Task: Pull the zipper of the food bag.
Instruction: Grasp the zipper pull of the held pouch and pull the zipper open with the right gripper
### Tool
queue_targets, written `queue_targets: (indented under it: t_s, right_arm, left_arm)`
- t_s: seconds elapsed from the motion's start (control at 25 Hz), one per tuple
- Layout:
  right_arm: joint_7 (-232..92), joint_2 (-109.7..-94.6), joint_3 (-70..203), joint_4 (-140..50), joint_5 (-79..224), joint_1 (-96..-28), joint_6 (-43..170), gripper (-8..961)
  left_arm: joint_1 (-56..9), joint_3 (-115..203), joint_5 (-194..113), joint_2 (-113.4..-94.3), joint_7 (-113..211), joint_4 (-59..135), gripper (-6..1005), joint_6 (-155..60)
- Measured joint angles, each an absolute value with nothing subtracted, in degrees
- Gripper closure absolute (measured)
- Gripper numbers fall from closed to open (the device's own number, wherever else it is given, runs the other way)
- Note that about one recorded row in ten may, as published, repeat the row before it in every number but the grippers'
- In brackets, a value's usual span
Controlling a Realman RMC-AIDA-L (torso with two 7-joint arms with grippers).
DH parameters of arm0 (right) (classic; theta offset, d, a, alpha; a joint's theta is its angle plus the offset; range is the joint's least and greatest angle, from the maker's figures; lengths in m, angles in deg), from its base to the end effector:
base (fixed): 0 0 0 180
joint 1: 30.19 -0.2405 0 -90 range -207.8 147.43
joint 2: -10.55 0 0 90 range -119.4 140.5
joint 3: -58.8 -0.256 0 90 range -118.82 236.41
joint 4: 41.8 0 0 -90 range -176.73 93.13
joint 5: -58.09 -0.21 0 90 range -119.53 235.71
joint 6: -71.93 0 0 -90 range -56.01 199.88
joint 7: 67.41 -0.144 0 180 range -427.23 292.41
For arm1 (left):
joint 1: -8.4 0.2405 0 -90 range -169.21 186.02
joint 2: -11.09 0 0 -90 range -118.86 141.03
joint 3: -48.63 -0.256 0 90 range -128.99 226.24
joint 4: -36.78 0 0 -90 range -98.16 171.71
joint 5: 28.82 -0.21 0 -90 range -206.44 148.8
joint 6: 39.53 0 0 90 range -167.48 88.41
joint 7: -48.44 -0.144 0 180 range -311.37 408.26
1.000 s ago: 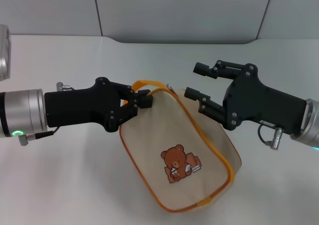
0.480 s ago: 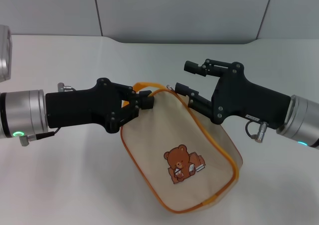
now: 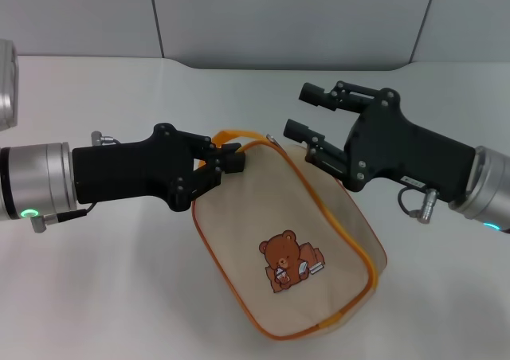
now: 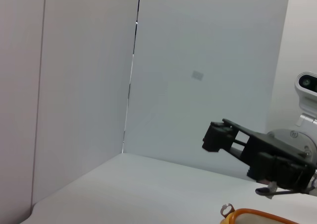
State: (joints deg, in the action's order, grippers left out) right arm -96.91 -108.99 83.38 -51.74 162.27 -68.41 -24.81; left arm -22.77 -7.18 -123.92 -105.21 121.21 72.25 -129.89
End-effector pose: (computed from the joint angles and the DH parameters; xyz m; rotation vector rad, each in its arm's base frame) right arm 0.2087 0.3242 -0.0336 -2.3869 -0.1272 1.1828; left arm -0.2221 0.3358 -0.0022 -2.7907 -0.3434 -0.9013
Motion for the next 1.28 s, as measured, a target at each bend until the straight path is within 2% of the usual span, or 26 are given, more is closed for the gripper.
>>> queue_targets:
  t_s: [0.32,0.76,1.28]
  right_arm:
    - [-97.0,-109.05,83.6,-50.2,162.7,-69.6,-18.7,507]
    - [-97.6,-108.94,83.8,-50.1,162.6,-68.7,-23.9,507]
    - [-98.6,-109.07,84.3,-49.9,162.4,-68.8,-18.8,507]
  left_arm:
    - [-22.7,-7.2,-123.9,-105.34,121.2,72.4,936,-130.2]
    - [-22.6,-7.2,-123.9,-105.33,121.2,72.4,936,-130.1]
    - [-22.5,-7.2,-123.9,-105.27,120.7,72.1,936,-130.2]
